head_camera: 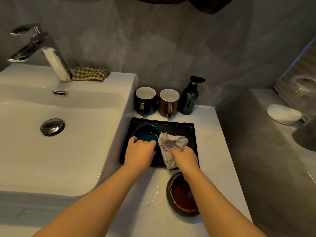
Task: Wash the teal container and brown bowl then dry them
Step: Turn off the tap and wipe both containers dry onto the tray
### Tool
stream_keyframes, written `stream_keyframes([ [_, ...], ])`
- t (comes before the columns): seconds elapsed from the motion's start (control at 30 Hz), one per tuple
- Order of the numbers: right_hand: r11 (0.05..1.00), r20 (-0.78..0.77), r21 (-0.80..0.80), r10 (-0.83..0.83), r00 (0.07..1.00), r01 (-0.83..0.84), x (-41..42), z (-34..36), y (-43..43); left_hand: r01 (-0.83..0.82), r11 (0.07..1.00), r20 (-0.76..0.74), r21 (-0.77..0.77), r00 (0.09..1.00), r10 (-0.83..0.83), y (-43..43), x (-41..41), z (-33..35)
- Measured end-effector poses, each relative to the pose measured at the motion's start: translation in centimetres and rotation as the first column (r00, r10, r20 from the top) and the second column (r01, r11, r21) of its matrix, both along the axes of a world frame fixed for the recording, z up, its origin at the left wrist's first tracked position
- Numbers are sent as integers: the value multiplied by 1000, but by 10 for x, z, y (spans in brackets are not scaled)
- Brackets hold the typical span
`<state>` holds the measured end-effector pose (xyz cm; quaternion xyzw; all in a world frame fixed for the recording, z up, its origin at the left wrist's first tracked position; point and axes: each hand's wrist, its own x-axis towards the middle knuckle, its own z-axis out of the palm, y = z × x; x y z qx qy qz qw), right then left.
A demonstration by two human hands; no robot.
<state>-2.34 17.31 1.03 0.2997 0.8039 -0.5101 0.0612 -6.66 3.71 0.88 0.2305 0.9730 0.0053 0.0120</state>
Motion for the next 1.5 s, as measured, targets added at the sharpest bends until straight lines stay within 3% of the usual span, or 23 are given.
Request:
stream_keyframes([
  [0.3,999,50,38,31,998,-33,-2,-5,1,-60,998,-28,-30,998,59,-15,-1,-4],
  [0.57,984,-195,-147,-130,972,102,10,2,7,-40,999,-23,2,999,40,-17,-1,-4],
  [0.67,975,-267,-165,-191,945,150,21,13,14,-42,992,-35,118,998,47,-17,5,-2],
  [0.77,970,-336,-140,-235,912,198,38,24,27,32,929,-176,368,984,35,-12,22,0],
  [0.83,972,-377,-51,-231,897,229,52,27,35,14,872,-66,489,998,21,0,44,8],
  [0.9,963,-389,51,-225,893,265,67,26,41,-132,843,180,522,983,42,14,62,8],
  [1.0,945,-325,162,-222,919,285,87,16,42,-263,905,474,333,877,79,31,74,1],
  [1.07,949,-248,151,-236,940,278,96,5,39,-274,931,563,241,821,96,37,79,-3],
  [1.17,960,-163,46,-264,951,275,104,-4,33,-336,915,626,223,769,130,42,82,-3],
  [1.27,944,-160,-128,-322,933,304,107,-2,28,-572,756,817,319,569,86,35,84,10],
  [1.3,938,-177,-167,-333,926,305,106,1,26,-618,704,840,351,540,56,31,84,17],
  [1.5,933,-377,-289,-316,871,213,84,51,8,-754,421,860,503,486,-158,0,70,70],
])
